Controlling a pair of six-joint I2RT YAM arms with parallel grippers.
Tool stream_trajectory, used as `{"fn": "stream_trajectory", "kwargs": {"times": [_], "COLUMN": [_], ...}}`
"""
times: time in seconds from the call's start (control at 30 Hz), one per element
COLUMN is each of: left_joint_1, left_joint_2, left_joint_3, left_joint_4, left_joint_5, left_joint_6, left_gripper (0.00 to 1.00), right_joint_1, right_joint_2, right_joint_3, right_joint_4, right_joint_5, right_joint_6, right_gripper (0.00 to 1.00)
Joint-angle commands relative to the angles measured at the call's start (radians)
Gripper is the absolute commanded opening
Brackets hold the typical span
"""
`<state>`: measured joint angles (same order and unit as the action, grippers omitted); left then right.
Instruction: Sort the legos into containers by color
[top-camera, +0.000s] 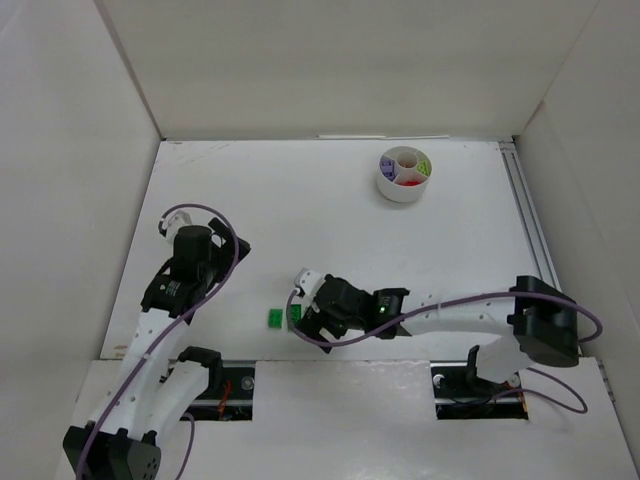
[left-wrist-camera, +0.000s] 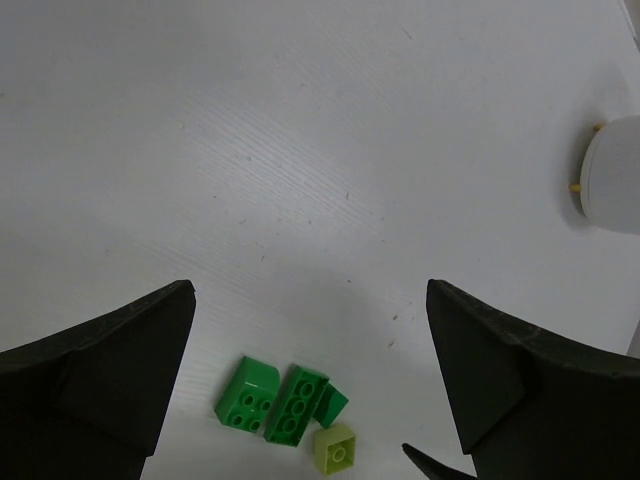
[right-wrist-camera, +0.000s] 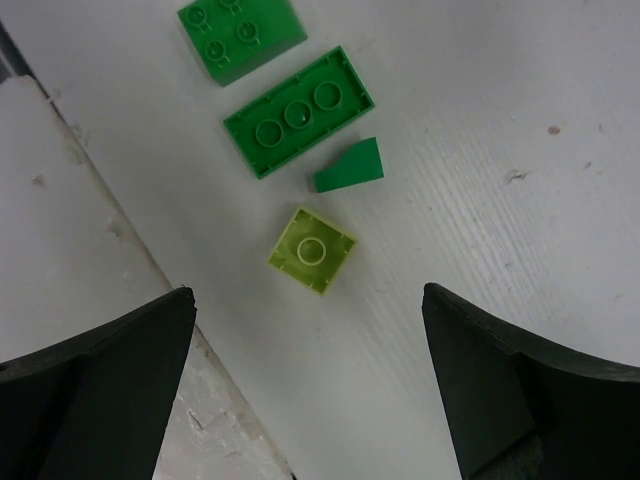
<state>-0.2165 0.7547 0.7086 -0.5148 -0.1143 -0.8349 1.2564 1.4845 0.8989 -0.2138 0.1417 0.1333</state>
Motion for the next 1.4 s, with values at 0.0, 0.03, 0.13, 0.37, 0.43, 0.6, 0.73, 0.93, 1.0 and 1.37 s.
{"fn": "stream_trajectory", "kwargs": {"times": [0.0,0.03,0.13,0.37,0.43,0.6,0.73,0.93,1.0,1.37], "left_joint_1": [-0.006,-0.006,-0.006,-0.006,-0.006,-0.006,-0.006,-0.006,-0.006,-0.006], "left_joint_2": [-0.023,-0.023,-0.023,0.011,0.021,0.031,0.04,0.061,0.072,0.284], "left_joint_3": [-0.009,-0.009,-0.009,0.0,0.0,0.0,0.0,-0.049,-0.058,0.106], "left_joint_4": [-0.033,-0.033,-0.033,-0.004,-0.004,0.006,0.027,0.157,0.229,0.377], "left_joint_5": [-0.021,-0.021,-0.03,-0.039,-0.039,-0.039,0.002,0.148,0.215,0.277], "left_joint_6": [-0.012,-0.012,-0.001,-0.001,0.008,0.017,0.04,0.099,0.126,0.272], "left_gripper": [1.0,1.0,1.0,1.0,1.0,1.0,1.0,1.0,1.0,1.0], "right_joint_1": [0.023,0.037,0.047,0.047,0.047,0.047,0.037,-0.237,-0.342,-1.017], "right_joint_2": [0.057,0.071,0.12,0.213,0.214,0.179,0.123,-0.015,-0.042,0.103], "right_joint_3": [0.035,0.035,0.044,0.109,0.118,0.118,0.118,0.092,0.092,0.463], "right_joint_4": [0.04,0.04,0.05,0.05,0.039,-0.001,-0.036,-0.004,-0.004,-0.044], "right_joint_5": [0.13,0.13,0.157,0.148,0.148,0.148,0.148,0.026,-0.019,-0.185], "right_joint_6": [0.124,0.124,0.144,0.134,0.134,0.134,0.134,0.04,-0.003,-0.119], "right_gripper": [1.0,1.0,1.0,0.83,0.65,0.25,0.21,0.21,0.21,0.21]}}
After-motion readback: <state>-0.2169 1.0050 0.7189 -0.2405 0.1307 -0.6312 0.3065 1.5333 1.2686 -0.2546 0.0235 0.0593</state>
